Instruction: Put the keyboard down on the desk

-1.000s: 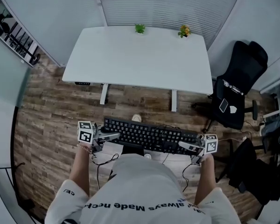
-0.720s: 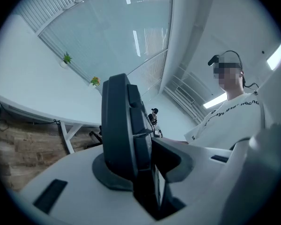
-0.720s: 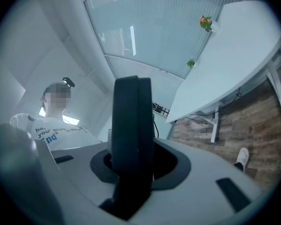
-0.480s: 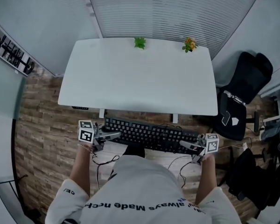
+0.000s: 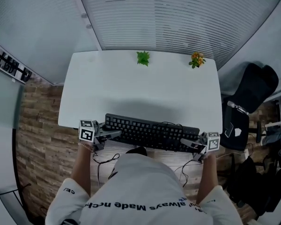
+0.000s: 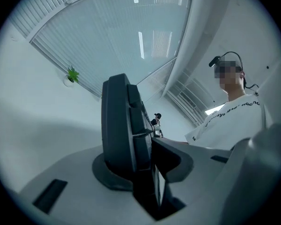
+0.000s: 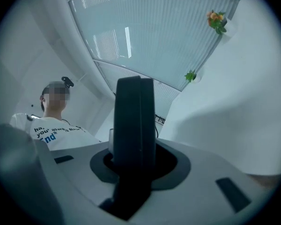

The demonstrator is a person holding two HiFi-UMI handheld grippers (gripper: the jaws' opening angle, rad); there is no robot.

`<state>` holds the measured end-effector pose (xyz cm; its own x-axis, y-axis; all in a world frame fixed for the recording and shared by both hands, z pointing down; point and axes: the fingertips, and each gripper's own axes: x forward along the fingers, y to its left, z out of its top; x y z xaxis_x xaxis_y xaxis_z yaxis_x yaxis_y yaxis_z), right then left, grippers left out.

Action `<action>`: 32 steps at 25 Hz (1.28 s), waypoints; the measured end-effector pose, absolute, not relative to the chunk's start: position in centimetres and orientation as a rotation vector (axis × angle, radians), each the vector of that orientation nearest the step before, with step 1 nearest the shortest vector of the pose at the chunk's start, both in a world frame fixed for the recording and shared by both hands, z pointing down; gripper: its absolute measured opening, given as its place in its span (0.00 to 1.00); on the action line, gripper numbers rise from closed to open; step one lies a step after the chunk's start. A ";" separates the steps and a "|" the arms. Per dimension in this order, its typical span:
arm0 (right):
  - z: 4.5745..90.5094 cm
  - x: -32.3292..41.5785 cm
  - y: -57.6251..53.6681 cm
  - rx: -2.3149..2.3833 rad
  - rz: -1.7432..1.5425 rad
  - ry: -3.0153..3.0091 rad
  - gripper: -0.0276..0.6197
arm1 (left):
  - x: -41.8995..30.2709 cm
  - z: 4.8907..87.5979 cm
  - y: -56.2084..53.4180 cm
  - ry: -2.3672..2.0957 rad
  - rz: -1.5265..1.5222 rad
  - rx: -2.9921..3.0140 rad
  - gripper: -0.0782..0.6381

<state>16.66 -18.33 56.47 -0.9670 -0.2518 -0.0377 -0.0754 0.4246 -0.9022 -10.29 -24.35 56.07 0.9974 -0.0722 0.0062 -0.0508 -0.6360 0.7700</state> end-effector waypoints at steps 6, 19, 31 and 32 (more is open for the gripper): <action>56.7 16.2 -23.5 -0.344 -1.559 2.511 0.23 | -10.7 56.6 -29.6 -0.073 -0.033 2.245 0.30; 58.9 16.9 -29.2 -0.679 -1.472 2.614 0.30 | -10.6 59.3 -34.6 -0.180 -0.011 2.181 0.34; 66.8 19.0 -35.7 -1.283 -1.529 2.641 0.62 | -11.0 65.9 -40.4 -0.638 0.154 2.150 0.57; 67.5 19.1 -36.2 -1.318 -1.536 2.627 0.63 | -11.2 66.4 -41.0 -0.674 0.169 2.145 0.58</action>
<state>19.06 -36.15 67.46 -0.6713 -0.5442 0.5031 -0.7054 0.2609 -0.6590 -11.16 -40.97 66.45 0.8451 -0.4059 0.3480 -0.5221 -0.4859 0.7010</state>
